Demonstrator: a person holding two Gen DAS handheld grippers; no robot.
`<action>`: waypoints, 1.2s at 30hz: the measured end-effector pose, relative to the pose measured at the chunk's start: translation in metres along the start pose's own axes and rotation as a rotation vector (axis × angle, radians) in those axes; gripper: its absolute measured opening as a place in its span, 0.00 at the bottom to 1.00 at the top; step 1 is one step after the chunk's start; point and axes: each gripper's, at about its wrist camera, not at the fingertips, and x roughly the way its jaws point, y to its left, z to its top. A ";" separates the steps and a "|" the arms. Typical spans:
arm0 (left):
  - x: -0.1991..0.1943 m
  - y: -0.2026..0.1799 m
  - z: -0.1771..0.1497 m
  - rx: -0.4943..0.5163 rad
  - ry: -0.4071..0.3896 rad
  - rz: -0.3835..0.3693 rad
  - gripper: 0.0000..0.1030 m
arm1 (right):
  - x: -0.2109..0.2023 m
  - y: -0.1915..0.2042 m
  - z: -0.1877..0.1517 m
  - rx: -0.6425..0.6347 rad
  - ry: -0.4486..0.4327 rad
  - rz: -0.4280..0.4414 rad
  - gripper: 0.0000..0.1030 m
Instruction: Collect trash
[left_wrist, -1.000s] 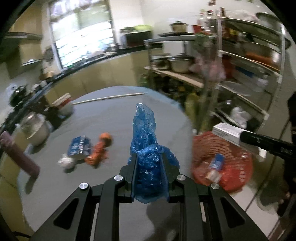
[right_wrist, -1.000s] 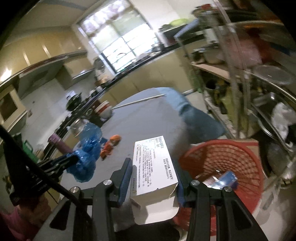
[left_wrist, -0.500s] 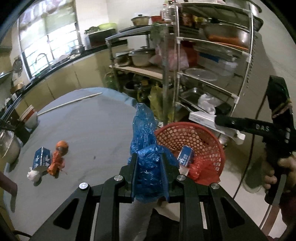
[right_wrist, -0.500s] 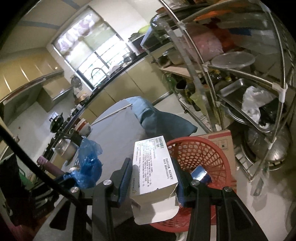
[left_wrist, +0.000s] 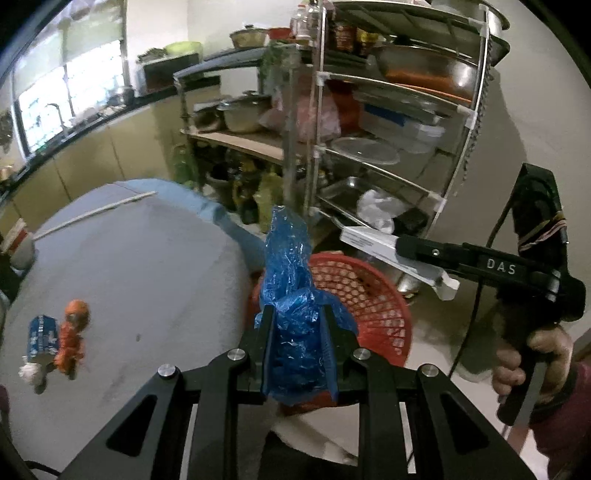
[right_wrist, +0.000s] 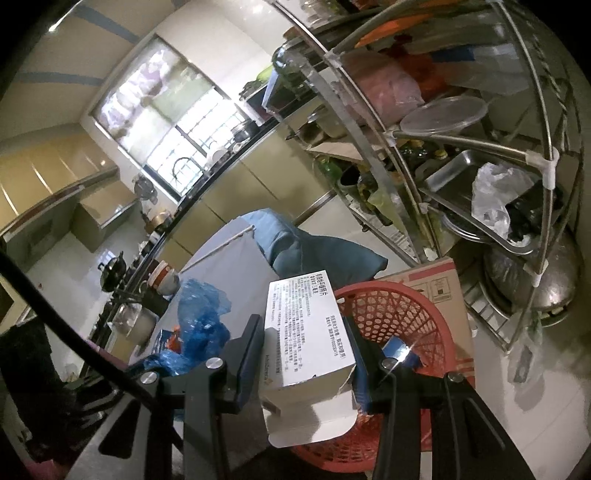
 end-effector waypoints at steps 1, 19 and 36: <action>0.004 -0.001 0.001 0.001 0.007 -0.006 0.23 | 0.000 -0.001 0.000 0.005 -0.001 -0.003 0.44; 0.027 -0.018 0.013 0.005 0.033 -0.078 0.24 | 0.012 -0.022 -0.003 0.116 0.013 0.007 0.46; 0.013 -0.002 0.013 -0.032 -0.025 -0.060 0.59 | 0.014 -0.020 0.000 0.154 0.008 0.029 0.59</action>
